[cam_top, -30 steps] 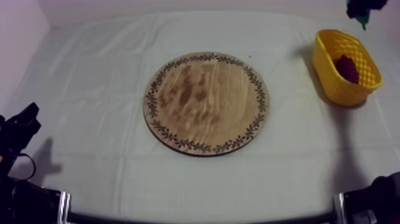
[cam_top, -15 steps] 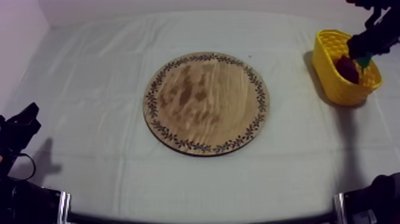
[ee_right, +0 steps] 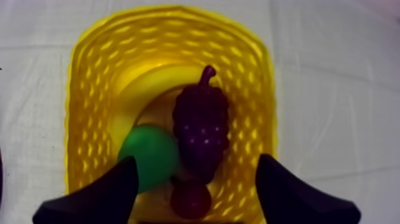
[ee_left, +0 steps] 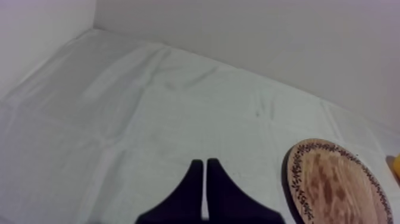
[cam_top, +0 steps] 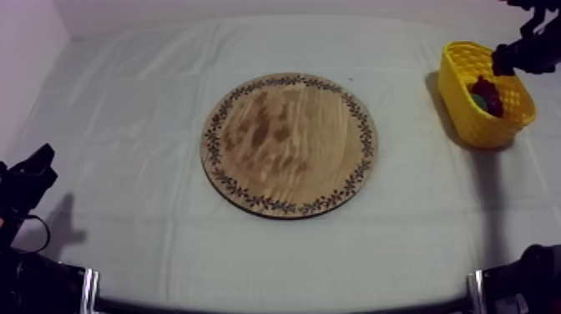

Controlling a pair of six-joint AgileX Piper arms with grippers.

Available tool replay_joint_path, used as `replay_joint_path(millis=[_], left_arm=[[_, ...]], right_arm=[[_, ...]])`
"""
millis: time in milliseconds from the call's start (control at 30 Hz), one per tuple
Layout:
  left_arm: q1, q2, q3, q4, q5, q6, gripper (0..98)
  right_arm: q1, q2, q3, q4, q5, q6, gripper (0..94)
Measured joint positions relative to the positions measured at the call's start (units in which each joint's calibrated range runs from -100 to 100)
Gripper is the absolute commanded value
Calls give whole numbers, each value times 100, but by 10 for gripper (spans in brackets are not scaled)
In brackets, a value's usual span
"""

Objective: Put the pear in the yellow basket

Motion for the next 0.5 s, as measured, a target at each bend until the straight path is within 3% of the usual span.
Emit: replay_joint_path(millis=[300, 500], left_arm=[[0, 0, 0, 0, 0, 0, 1], [0, 0, 0, 0, 0, 0, 1]], right_arm=[[148, -1327, 981, -215, -830, 272, 623], [191, -2605, 2090, -766, -1378, 667, 644]])
